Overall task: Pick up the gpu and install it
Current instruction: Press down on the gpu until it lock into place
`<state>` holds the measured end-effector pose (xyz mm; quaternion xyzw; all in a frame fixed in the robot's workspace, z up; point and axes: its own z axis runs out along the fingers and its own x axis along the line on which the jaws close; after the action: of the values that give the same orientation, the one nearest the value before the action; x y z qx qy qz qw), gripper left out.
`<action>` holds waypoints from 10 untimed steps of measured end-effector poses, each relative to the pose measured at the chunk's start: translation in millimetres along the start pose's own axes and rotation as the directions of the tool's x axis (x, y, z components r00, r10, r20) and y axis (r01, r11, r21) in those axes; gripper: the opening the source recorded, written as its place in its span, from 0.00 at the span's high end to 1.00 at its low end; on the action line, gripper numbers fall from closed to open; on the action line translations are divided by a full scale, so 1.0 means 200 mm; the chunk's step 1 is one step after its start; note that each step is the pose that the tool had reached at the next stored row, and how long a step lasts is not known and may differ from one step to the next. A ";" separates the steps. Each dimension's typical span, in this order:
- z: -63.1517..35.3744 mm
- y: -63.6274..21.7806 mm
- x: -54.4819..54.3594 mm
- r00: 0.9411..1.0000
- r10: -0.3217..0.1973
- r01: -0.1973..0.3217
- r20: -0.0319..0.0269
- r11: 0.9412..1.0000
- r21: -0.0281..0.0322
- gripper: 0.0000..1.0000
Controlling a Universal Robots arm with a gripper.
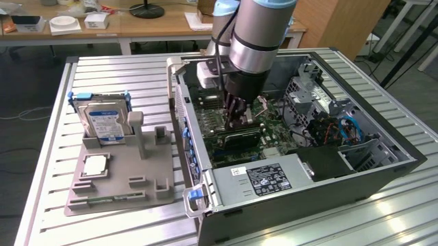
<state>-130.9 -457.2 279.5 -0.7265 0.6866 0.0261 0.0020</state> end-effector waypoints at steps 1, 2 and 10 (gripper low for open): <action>0.003 -0.016 0.00 1.000 0.000 0.000 0.000 1.000 0.002 0.89; 0.006 -0.031 0.00 1.000 0.000 0.000 0.000 1.000 0.004 0.89; 0.048 -0.103 0.01 1.000 -0.001 0.001 -0.002 1.000 0.016 0.89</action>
<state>-110.6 -457.3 269.2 -0.7268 0.6865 0.0199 0.0072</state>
